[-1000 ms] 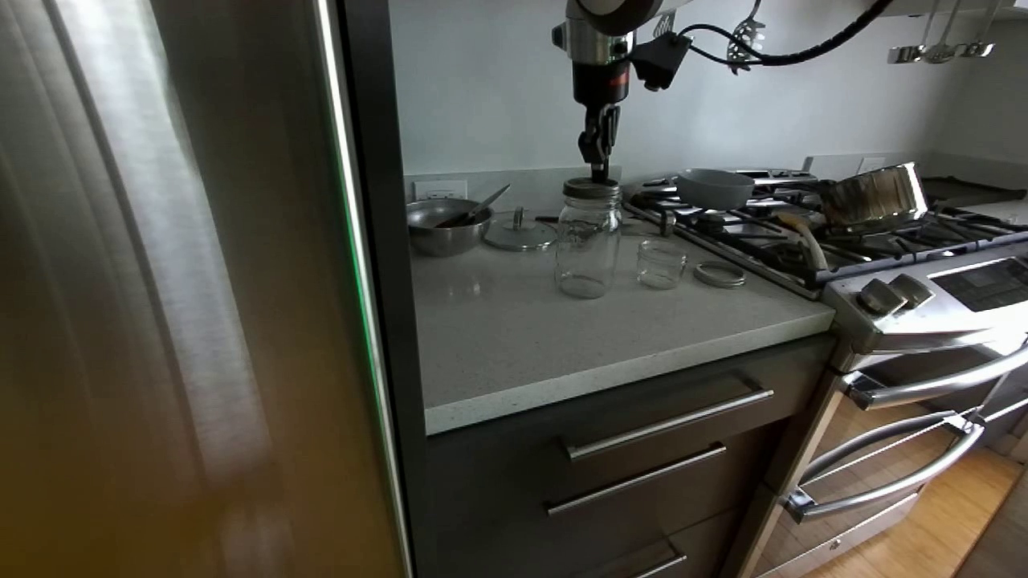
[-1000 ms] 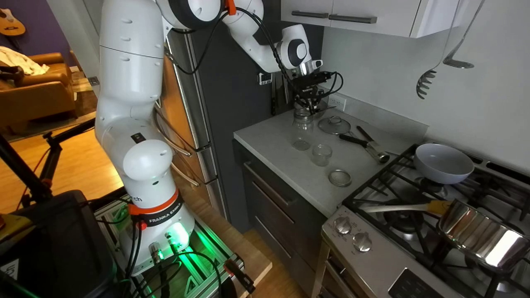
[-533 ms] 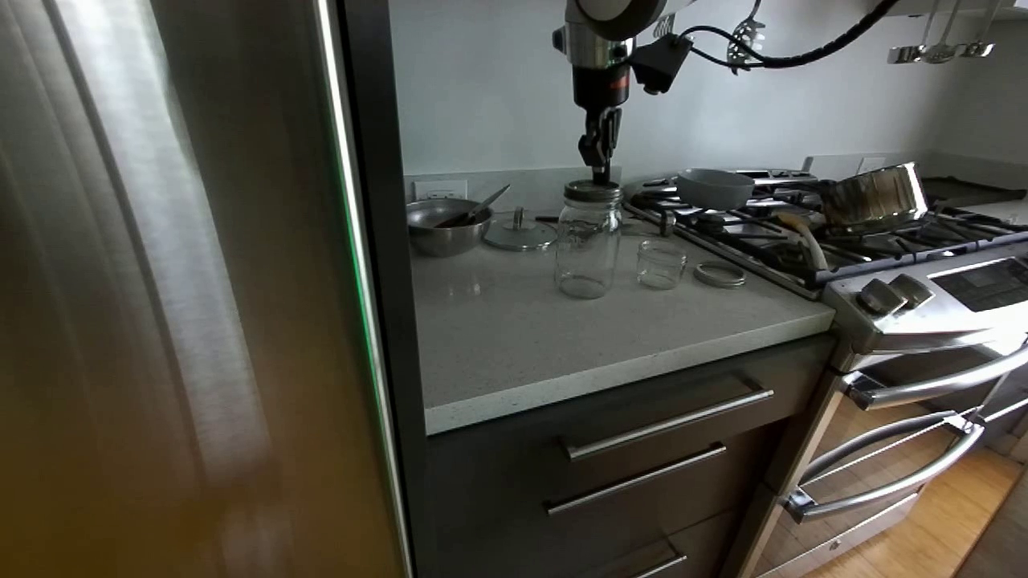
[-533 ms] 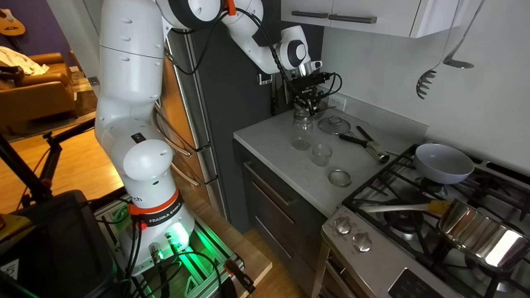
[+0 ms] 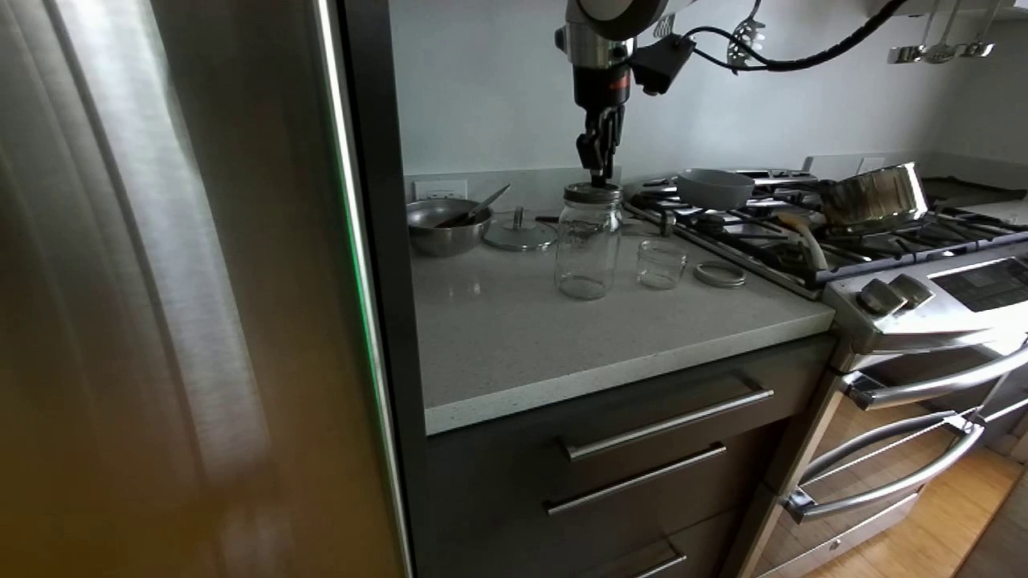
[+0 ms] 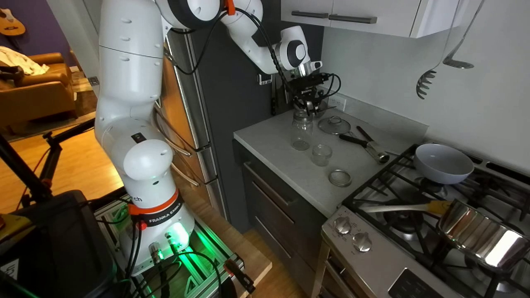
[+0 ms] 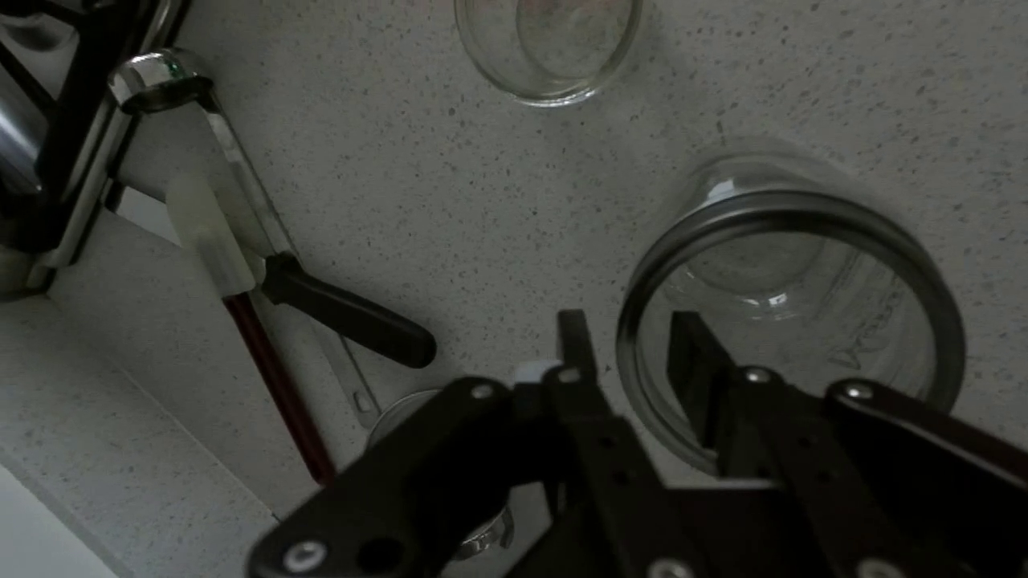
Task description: Put the cap on the jar
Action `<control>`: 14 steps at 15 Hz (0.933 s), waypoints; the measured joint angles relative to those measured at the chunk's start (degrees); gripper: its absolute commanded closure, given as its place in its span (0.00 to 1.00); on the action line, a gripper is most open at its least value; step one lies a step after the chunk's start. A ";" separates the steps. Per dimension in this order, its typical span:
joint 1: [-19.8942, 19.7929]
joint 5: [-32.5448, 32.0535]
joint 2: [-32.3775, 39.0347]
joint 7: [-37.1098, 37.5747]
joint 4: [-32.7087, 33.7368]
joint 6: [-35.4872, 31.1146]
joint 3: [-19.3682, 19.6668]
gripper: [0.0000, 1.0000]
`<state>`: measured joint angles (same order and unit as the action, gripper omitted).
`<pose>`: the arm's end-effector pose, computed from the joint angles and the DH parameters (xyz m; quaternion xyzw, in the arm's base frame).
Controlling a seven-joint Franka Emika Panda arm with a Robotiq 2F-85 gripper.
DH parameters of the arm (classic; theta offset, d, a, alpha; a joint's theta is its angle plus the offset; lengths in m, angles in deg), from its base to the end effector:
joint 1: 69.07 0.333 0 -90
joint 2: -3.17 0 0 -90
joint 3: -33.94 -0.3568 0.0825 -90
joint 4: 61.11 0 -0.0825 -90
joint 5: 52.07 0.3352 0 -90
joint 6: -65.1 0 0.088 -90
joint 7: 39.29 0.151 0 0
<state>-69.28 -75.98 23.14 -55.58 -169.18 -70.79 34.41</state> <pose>0.6240 -0.0240 0.3639 0.9479 0.2701 0.0432 0.1635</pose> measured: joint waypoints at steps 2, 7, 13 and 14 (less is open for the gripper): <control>0.03 0.00 -0.40 0.47 0.00 -0.09 0.09 0.21; 0.03 0.24 -2.53 1.22 -0.10 -0.87 0.24 0.00; 0.03 5.28 -8.53 1.07 -1.74 -0.89 -0.69 0.01; 0.04 6.65 -10.01 0.96 -2.36 -0.89 -0.96 0.00</control>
<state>-69.25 -69.33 13.13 -54.62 -171.54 -71.68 33.45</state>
